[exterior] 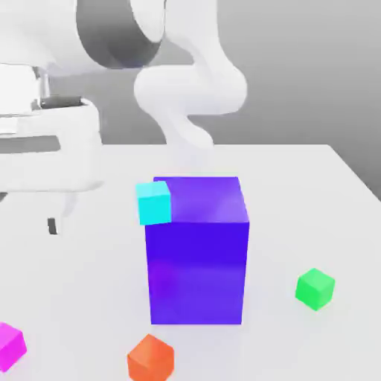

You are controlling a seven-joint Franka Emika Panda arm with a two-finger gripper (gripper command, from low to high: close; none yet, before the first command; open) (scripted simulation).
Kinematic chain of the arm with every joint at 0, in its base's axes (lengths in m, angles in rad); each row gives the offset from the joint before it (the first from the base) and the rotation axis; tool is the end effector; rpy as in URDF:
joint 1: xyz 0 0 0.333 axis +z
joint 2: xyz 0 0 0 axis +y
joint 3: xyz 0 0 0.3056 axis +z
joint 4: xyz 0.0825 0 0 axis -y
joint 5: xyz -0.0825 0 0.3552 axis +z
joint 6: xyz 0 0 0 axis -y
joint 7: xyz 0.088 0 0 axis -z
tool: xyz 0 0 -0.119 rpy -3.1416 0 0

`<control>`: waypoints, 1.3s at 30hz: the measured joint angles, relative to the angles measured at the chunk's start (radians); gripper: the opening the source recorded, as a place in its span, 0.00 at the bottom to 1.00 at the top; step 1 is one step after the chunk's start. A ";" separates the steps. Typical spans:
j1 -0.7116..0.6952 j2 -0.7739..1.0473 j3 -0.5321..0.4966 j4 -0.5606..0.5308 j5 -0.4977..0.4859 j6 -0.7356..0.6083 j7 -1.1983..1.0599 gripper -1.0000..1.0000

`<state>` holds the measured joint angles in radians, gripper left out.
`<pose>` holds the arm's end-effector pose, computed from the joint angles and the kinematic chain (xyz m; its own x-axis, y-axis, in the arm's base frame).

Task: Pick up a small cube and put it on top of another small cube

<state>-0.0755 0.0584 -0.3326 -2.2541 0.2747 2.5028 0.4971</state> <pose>0.4837 -0.2083 0.3556 0.4383 -0.8964 0.0662 -0.8642 -0.4405 -0.2432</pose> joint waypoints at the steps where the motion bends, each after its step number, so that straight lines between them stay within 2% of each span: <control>1: -0.011 0.036 -0.003 0.002 0.009 0.009 -0.011 0.50; 10: -0.113 0.342 -0.042 0.016 0.037 0.104 -0.073 0.50; 14: -0.177 0.487 0.024 0.048 0.105 0.201 -0.126 0.50; 15: -0.188 0.508 0.037 0.054 0.117 0.216 -0.134 0.00; 21: -0.193 0.519 0.043 0.057 0.123 0.223 -0.139 0.00; 27: -0.135 0.366 -0.033 0.026 0.047 0.120 -0.081 0.00; 32: -0.019 0.278 0.047 -0.045 0.045 0.122 -0.039 0.00; 39: 0.180 0.137 0.183 -0.191 -0.013 0.137 0.063 0.00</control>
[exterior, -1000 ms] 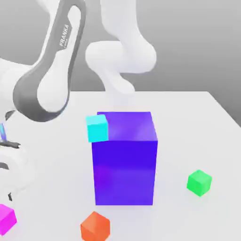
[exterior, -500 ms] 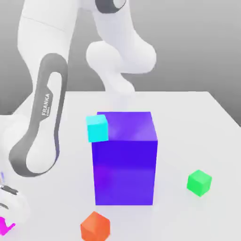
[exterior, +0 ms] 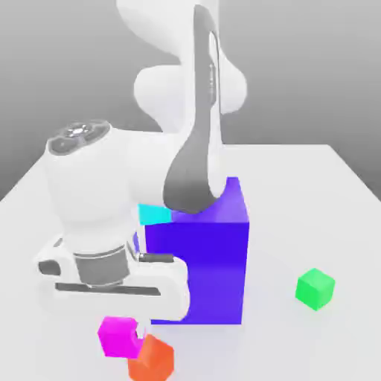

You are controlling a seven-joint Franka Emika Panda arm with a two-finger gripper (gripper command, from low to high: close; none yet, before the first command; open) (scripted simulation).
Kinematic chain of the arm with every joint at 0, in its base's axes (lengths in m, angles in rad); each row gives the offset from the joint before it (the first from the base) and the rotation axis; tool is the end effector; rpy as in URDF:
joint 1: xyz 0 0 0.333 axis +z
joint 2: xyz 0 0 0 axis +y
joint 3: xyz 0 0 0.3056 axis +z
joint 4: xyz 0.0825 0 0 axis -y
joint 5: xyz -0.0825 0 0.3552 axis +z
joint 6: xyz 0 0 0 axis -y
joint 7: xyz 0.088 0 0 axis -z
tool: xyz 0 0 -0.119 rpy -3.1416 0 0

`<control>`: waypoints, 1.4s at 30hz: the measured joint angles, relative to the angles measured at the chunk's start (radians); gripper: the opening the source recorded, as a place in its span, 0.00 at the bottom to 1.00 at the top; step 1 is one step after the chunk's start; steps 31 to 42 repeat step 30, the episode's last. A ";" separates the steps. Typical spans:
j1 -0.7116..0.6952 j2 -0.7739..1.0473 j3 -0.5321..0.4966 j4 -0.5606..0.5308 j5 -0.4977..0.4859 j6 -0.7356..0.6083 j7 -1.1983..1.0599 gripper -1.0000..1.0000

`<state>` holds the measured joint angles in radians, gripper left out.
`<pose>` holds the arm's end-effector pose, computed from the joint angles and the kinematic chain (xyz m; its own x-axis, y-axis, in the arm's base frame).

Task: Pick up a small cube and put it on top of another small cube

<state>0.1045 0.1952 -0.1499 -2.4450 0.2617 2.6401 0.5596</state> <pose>0.4701 -0.0283 0.2268 0.6743 -0.7363 -0.0563 -0.7382 -0.6699 -0.0790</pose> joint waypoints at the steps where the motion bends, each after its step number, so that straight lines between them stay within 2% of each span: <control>1: 0.024 -0.022 0.026 -0.023 -0.013 0.003 0.019 0.00; 4: 0.114 -0.092 0.103 -0.094 -0.060 0.013 0.081 0.00; 7: 0.293 -0.181 0.210 -0.180 -0.135 0.023 0.180 0.00; 9: 0.423 -0.235 0.243 -0.235 -0.194 0.029 0.251 0.00; 12: 0.444 -0.252 0.262 -0.289 -0.242 0.044 0.304 0.00; 17: 0.454 -0.097 0.243 -0.290 -0.297 0.193 0.347 0.00; 18: 0.454 -0.068 0.241 -0.288 -0.306 0.220 0.353 1.00; 25: 0.456 -0.064 0.240 -0.288 -0.307 0.224 0.354 1.00; 30: 0.460 -0.216 0.247 -0.296 -0.261 0.080 0.321 1.00; 42: 0.460 -0.216 0.247 -0.296 -0.261 0.080 0.321 1.00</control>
